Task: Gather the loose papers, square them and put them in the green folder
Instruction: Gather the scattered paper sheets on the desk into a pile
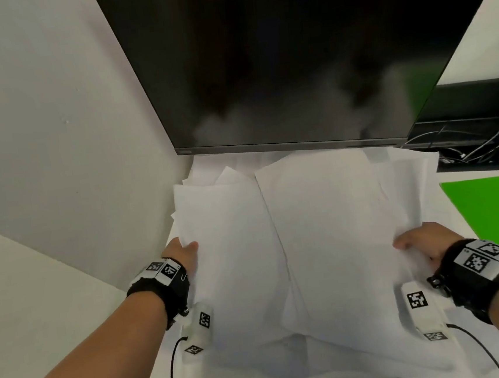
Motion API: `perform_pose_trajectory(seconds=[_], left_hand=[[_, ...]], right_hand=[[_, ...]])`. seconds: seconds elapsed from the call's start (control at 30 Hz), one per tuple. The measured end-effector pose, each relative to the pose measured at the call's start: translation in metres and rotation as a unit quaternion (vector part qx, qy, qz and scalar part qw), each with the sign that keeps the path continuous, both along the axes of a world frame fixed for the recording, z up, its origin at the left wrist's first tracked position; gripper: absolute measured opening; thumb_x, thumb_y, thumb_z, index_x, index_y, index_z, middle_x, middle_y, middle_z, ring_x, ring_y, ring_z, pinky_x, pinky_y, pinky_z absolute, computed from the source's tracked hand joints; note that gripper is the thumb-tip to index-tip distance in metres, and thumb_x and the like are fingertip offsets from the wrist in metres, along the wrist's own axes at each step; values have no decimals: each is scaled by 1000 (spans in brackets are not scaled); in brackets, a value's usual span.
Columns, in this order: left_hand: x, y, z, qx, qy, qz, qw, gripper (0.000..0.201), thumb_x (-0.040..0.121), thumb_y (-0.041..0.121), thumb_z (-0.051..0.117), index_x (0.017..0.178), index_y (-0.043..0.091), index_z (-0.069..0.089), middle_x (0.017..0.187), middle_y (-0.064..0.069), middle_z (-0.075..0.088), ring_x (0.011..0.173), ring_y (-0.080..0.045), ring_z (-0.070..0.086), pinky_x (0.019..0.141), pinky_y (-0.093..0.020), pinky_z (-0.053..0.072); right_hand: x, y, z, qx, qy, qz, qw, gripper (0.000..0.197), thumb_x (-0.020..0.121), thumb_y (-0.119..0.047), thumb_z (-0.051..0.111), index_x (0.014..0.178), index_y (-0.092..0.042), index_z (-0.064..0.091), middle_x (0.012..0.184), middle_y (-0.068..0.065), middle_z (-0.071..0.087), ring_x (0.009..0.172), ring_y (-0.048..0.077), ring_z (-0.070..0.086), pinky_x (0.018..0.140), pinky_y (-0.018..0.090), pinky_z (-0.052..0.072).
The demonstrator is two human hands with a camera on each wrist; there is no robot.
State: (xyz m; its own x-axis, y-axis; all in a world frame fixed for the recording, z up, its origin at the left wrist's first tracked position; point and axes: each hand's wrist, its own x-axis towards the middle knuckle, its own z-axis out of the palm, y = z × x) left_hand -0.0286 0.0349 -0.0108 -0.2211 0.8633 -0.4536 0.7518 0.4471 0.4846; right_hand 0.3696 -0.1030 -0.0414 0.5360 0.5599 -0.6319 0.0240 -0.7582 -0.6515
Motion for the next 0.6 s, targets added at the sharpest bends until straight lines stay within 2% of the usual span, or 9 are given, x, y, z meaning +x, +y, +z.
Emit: perform_pose_trajectory(seconds=[0.07, 0.13, 0.2, 0.23, 0.33, 0.43, 0.5, 0.53, 0.6], left_hand=[[-5, 2, 3, 32, -1, 10, 999, 40, 92, 23, 48, 125, 1, 48, 130, -19, 55, 114, -35, 53, 94, -33, 38], [-8, 5, 3, 31, 6, -1, 999, 38, 89, 24, 51, 121, 3, 52, 122, -19, 59, 96, -32, 55, 82, -30, 38], [-4, 6, 2, 23, 21, -8, 999, 40, 87, 26, 54, 120, 4, 51, 120, -18, 60, 97, -32, 56, 77, -29, 37], [-1, 5, 1, 21, 28, -10, 999, 42, 86, 28, 55, 120, 4, 51, 120, -18, 59, 101, -34, 57, 76, -30, 37], [9, 0, -2, 51, 59, -24, 997, 39, 84, 32, 55, 113, 6, 53, 113, -16, 60, 96, -35, 58, 71, -30, 39], [18, -6, 0, 118, 27, -18, 993, 17, 85, 26, 54, 93, 11, 56, 86, -8, 60, 77, -29, 54, 67, -29, 39], [21, -12, 5, 167, -63, -1, 984, 7, 86, 21, 54, 86, 14, 53, 76, -3, 56, 71, -25, 52, 63, -27, 39], [22, -14, 6, 187, -106, 7, 977, 6, 87, 19, 55, 83, 15, 52, 74, -2, 54, 69, -24, 51, 60, -26, 39], [20, -15, 6, 205, -155, 18, 966, 14, 86, 16, 56, 75, 21, 50, 78, -5, 54, 67, -23, 49, 58, -26, 39]], right_hand=[[9, -8, -1, -6, 17, -21, 1000, 35, 51, -3, 71, 82, 10, 63, 80, 28, 66, 82, 46, 64, 83, 61, 50], [9, -16, 1, -8, 33, -42, 999, 16, 67, 4, 65, 81, 9, 62, 59, 21, 64, 69, 37, 60, 70, 49, 51], [7, -20, 0, -11, 43, -52, 998, 6, 71, 4, 64, 75, 7, 61, 46, 14, 61, 63, 32, 56, 62, 38, 51], [6, -20, -1, -8, 44, -48, 998, 11, 68, 1, 67, 75, 8, 61, 48, 15, 61, 65, 32, 57, 64, 40, 53], [6, -16, -13, 4, 60, -49, 997, 12, 66, 3, 67, 78, 6, 63, 72, 23, 65, 82, 40, 61, 90, 59, 47], [-1, -12, -14, -4, 62, -32, 998, 14, 69, 1, 68, 82, 4, 64, 91, 28, 66, 94, 47, 62, 92, 62, 45], [-4, -11, -17, 4, 70, -29, 997, 18, 68, 0, 70, 85, 4, 64, 84, 26, 68, 92, 46, 63, 91, 63, 46], [-4, -10, -17, 7, 63, -34, 997, 24, 67, -2, 71, 89, 4, 64, 81, 25, 69, 91, 45, 63, 90, 62, 46], [-8, -11, -14, 11, 31, -46, 998, 37, 66, -8, 73, 98, 4, 61, 91, 25, 67, 92, 44, 63, 91, 58, 48]])
